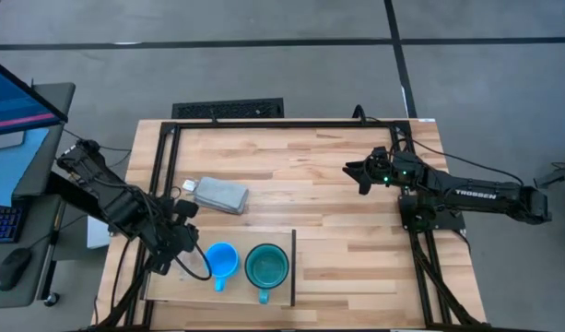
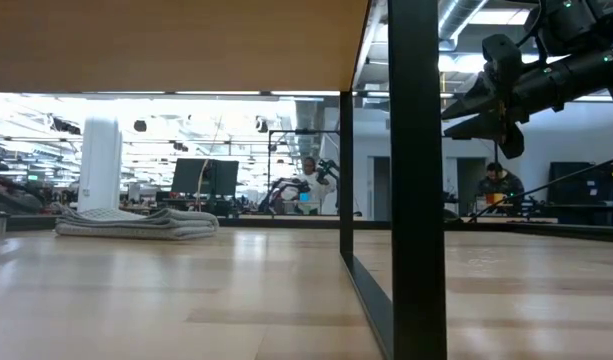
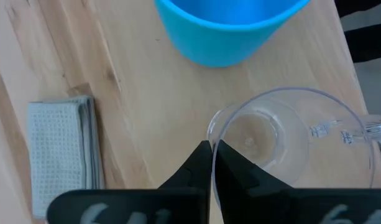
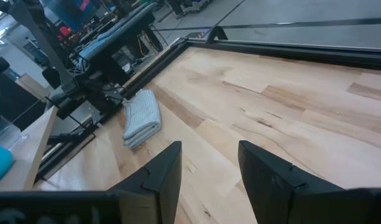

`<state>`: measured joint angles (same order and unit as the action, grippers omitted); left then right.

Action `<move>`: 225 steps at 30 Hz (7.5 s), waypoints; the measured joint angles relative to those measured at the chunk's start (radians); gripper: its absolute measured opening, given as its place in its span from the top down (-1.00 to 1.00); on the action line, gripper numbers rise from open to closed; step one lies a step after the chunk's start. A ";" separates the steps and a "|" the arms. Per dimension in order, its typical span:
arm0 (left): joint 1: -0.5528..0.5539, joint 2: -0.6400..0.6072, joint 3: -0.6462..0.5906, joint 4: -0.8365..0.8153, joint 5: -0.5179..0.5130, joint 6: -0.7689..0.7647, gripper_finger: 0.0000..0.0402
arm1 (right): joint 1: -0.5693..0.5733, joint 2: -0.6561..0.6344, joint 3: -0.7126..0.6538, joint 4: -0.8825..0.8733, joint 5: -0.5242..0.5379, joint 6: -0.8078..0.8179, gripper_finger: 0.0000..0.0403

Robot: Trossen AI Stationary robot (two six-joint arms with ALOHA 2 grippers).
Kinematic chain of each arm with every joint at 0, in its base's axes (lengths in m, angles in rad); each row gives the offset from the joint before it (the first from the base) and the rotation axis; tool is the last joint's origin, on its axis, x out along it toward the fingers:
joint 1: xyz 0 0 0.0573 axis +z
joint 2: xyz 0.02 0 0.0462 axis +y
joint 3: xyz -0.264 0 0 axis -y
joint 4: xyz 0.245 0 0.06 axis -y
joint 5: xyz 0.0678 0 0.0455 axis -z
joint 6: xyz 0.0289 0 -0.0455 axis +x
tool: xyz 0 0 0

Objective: Stack small to large cups/mugs on shelf
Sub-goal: Put the transparent mug on the shelf, then return to Home Position

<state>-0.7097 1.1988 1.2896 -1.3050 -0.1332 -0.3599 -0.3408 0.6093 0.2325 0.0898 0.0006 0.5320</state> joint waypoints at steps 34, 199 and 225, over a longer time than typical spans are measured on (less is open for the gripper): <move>0.005 -0.001 -0.001 0.014 0.014 -0.029 0.94 | 0.000 0.000 0.000 -0.001 0.000 -0.007 0.11; 0.682 -0.852 -1.073 1.278 -0.638 0.133 1.00 | -0.408 -0.002 0.000 0.143 -0.397 -0.095 0.45; 1.238 -0.855 -1.182 1.385 -0.028 0.150 1.00 | -0.357 -0.002 0.000 0.105 -0.393 -0.213 0.55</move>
<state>0.5278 0.3443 0.1076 0.0796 -0.1608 -0.2104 -0.6979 0.6075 0.2325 0.1944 -0.3923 0.3191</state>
